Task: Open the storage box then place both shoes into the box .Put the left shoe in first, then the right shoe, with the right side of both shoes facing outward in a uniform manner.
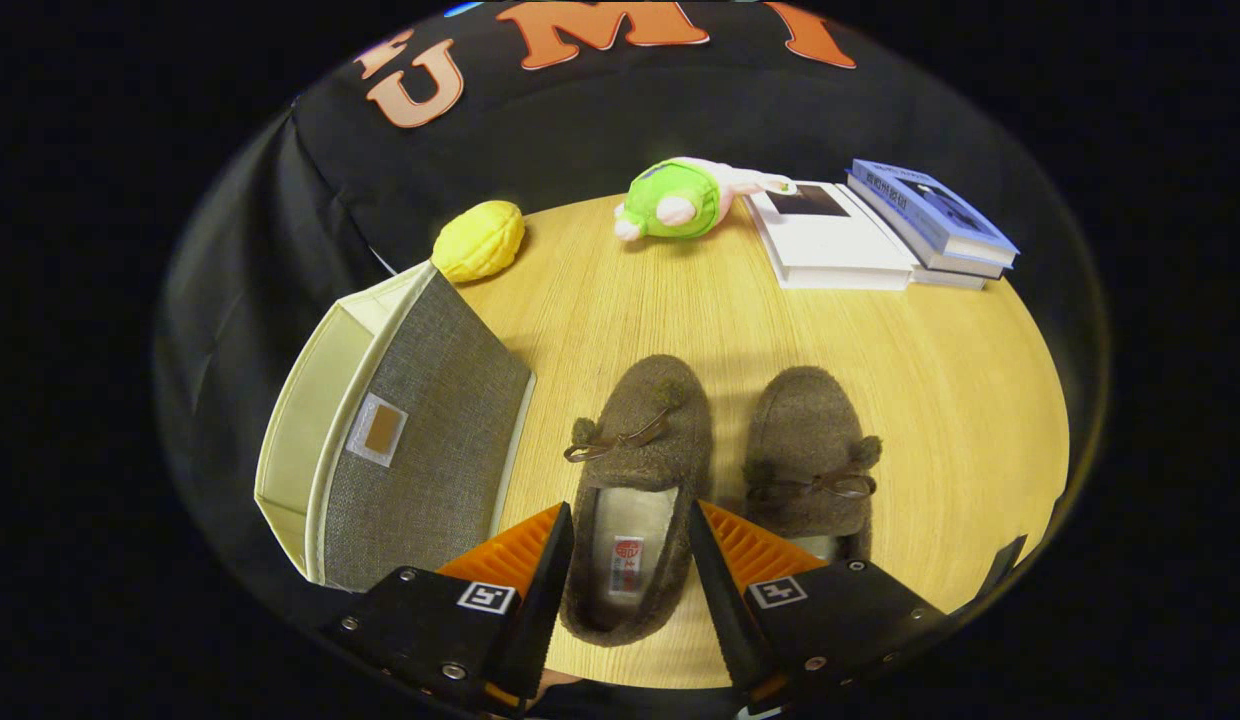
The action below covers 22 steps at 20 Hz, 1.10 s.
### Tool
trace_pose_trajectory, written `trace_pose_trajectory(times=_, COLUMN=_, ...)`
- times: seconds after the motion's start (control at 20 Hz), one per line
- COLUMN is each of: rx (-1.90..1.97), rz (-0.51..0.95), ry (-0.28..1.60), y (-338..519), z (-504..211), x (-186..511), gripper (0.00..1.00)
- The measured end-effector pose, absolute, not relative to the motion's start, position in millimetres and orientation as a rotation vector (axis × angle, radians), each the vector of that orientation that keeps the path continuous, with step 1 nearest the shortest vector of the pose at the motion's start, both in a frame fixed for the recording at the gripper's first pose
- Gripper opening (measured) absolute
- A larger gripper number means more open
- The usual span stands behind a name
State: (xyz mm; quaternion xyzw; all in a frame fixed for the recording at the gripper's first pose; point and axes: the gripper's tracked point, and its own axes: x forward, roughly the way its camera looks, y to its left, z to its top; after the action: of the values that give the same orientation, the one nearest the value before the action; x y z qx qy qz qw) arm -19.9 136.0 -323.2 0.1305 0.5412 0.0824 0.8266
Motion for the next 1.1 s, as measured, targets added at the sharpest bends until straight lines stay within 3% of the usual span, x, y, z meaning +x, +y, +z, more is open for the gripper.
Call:
trace_pose_trajectory(times=0.55, rx=0.152, rz=0.032, ry=1.19, y=118.9, z=-372.6, x=2.5, gripper=0.49)
trace_pose_trajectory(times=0.65, rx=0.164, rz=-0.004, ry=1.189, y=115.4, z=-379.3, x=7.7, gripper=0.42)
trace_pose_trajectory(times=0.9, rx=0.252, rz=-0.032, ry=1.199, y=112.2, z=-381.2, x=11.6, gripper=0.11)
trace_pose_trajectory(times=1.1, rx=0.346, rz=-0.009, ry=1.178, y=124.8, z=-367.9, x=11.6, gripper=0.04)
